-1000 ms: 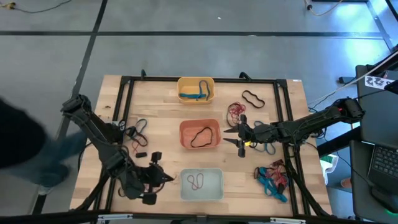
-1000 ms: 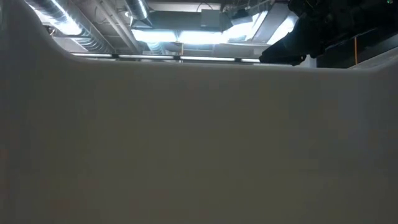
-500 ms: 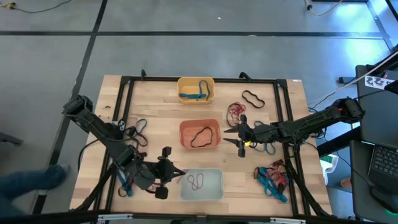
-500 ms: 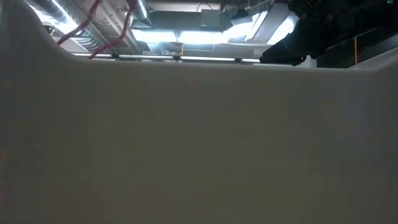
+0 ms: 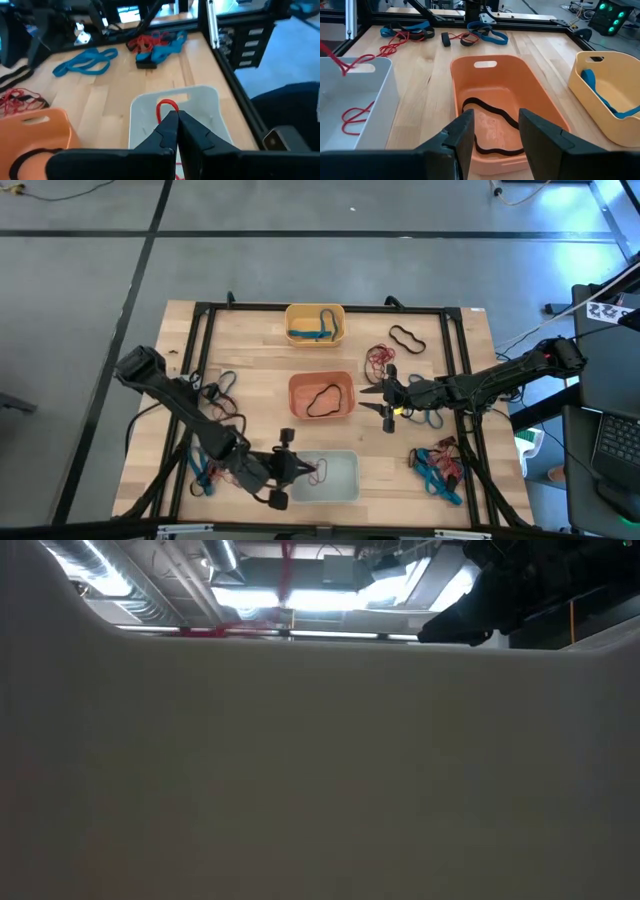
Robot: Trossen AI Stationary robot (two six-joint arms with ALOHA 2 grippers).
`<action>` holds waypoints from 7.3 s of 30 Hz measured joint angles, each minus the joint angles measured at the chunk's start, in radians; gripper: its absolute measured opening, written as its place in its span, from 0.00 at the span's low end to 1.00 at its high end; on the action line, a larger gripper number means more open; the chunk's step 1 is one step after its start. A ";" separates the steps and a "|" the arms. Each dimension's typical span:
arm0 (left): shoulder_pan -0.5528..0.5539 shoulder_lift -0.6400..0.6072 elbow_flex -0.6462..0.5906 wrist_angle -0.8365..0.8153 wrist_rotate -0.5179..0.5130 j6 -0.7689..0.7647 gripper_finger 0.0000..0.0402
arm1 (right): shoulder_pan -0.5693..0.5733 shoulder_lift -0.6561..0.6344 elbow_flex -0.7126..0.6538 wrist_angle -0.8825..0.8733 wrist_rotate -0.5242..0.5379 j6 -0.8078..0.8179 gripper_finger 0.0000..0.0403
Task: Sort rubber bands into baskets
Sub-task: Put the red rubber band in the white bin
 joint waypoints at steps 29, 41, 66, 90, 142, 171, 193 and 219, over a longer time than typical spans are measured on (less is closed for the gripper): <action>0.054 0.097 0.026 -0.074 0.239 -0.127 0.38 | 0.000 0.000 0.000 -0.012 0.007 0.000 0.39; -0.024 0.096 0.210 -0.543 0.241 -0.284 0.41 | 0.000 0.000 0.000 -0.012 0.007 0.001 0.39; -0.201 0.090 0.132 -0.876 0.294 -0.760 0.41 | 0.000 0.000 0.000 -0.012 0.007 0.019 0.39; -0.169 0.095 -0.072 -0.675 0.344 -0.813 0.41 | 0.000 0.000 0.000 -0.012 0.007 0.019 0.39; -0.155 0.095 -0.107 -0.579 0.457 -0.660 0.01 | 0.000 0.000 0.000 -0.013 0.007 0.019 0.39; -0.153 -0.205 -0.038 -0.598 0.082 -0.501 0.01 | 0.000 0.000 0.000 -0.016 0.007 0.018 0.39; -0.084 -0.233 -0.037 -0.129 -0.013 -0.106 0.01 | 0.000 0.000 0.000 -0.015 0.007 0.019 0.39; 0.037 0.058 -0.037 -0.019 -0.003 -0.132 0.01 | 0.000 0.001 0.000 -0.018 0.008 0.018 0.39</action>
